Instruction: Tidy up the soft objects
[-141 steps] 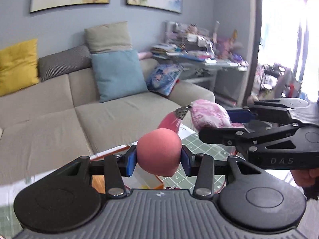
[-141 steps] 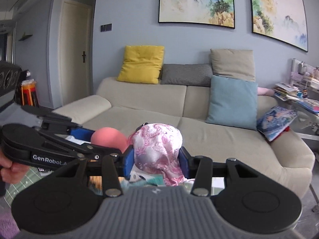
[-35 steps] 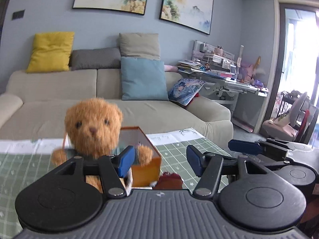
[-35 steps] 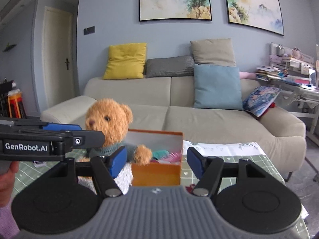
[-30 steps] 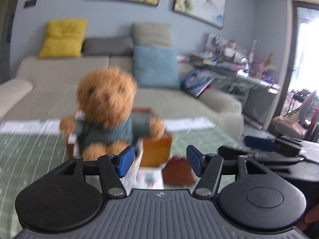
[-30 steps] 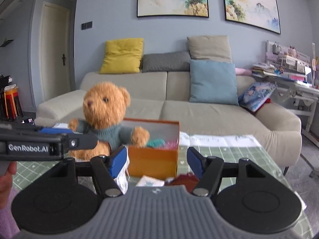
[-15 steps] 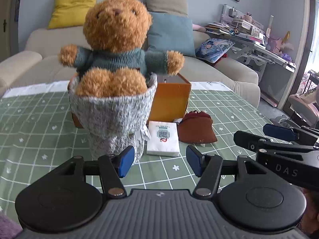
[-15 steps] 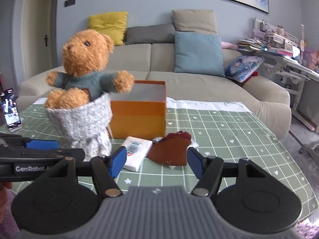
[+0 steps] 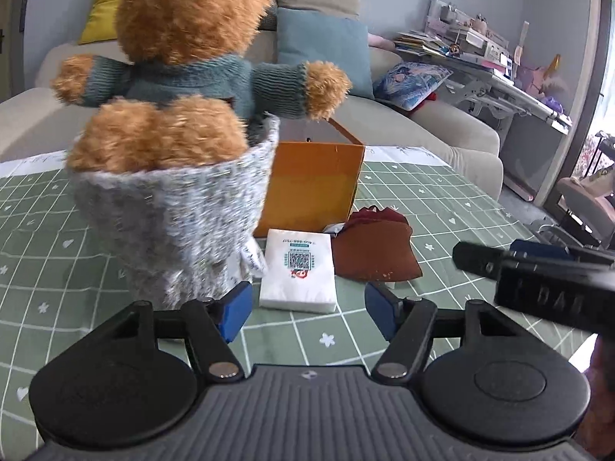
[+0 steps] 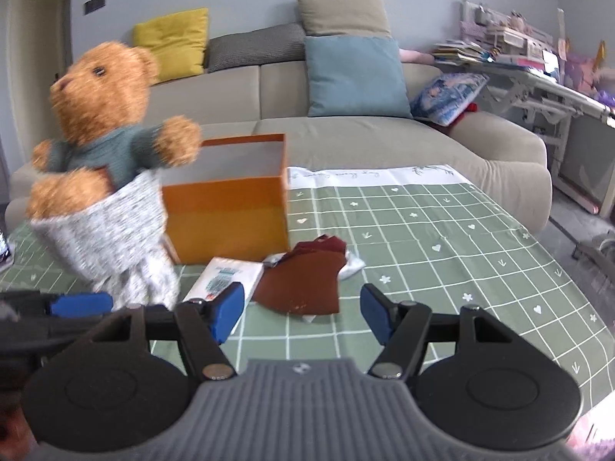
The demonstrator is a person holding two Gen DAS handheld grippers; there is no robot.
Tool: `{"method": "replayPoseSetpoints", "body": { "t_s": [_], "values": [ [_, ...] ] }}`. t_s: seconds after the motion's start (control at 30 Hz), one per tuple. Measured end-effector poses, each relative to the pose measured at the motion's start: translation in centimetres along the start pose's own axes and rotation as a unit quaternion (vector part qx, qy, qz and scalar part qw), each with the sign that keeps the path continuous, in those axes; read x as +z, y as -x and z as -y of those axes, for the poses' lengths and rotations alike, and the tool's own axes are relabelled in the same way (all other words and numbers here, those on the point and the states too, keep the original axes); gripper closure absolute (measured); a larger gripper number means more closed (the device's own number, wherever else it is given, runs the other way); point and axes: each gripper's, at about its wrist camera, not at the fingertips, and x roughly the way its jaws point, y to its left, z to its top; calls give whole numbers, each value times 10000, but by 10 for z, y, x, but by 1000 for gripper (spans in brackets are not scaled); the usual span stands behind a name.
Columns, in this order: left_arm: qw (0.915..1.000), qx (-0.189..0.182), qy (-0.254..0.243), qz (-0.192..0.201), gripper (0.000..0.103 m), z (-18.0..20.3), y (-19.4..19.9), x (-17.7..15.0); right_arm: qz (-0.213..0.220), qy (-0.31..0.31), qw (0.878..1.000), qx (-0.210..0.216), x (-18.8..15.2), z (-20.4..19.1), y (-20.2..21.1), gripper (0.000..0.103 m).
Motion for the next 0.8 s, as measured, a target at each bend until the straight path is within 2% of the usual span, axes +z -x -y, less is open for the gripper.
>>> {"method": "replayPoseSetpoints", "body": {
  "t_s": [0.17, 0.37, 0.57, 0.67, 0.73, 0.8],
  "values": [
    [9996, 130, -238, -59, 21, 9, -26, 6, -263, 34, 9996, 26, 8, 13, -25, 37],
    [9975, 274, -529, -369, 19, 19, -65, 7, -547, 305, 9978, 201, 13, 14, -54, 37],
    [9929, 684, -717, -651, 18, 29, -99, 9, -716, 219, 9966, 344, 19, 20, -85, 37],
    [9897, 972, -825, -653, 17, 33, -112, 8, -800, 258, 9960, 317, 20, 22, -103, 37],
    [9885, 1036, -939, -569, 16, 37, -116, 7, -859, 237, 9955, 333, 19, 24, -113, 38],
    [9869, 1092, -1066, -524, 16, 43, -120, 7, -941, 229, 9947, 359, 19, 25, -123, 44]
  ]
}}
